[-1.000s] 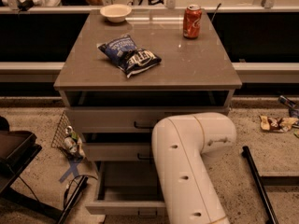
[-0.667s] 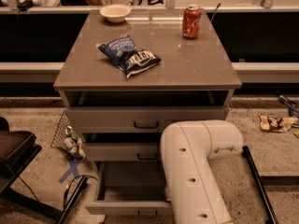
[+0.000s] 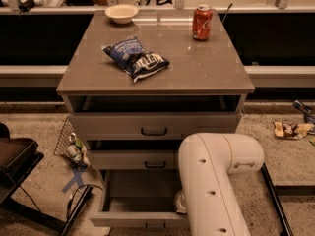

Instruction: Open bottom drawer

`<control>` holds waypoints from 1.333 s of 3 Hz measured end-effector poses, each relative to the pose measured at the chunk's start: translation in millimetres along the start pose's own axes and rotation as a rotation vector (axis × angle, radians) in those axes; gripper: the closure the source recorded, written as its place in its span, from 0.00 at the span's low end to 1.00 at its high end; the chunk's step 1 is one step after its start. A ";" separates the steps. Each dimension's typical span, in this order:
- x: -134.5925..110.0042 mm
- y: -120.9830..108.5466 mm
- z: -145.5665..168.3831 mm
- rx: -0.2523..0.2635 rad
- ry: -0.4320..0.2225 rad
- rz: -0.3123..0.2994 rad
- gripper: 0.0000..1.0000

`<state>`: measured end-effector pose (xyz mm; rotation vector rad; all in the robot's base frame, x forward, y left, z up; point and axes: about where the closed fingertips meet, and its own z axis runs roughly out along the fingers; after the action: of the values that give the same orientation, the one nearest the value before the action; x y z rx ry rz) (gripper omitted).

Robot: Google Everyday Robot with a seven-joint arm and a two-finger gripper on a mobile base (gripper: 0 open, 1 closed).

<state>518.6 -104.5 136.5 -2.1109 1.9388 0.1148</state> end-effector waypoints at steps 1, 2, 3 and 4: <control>0.1 36.7 -8.7 -0.077 0.023 0.009 1.00; -0.2 38.7 -9.4 -0.085 0.026 0.010 1.00; -8.1 95.7 -30.5 -0.231 0.011 -0.024 1.00; -8.4 93.6 -30.1 -0.231 0.011 -0.024 1.00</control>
Offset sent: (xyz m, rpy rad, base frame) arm -0.1909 -0.0268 0.0455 -0.1253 0.4490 0.1127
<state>421.6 -110.2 153.7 -2.2802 1.9900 0.3377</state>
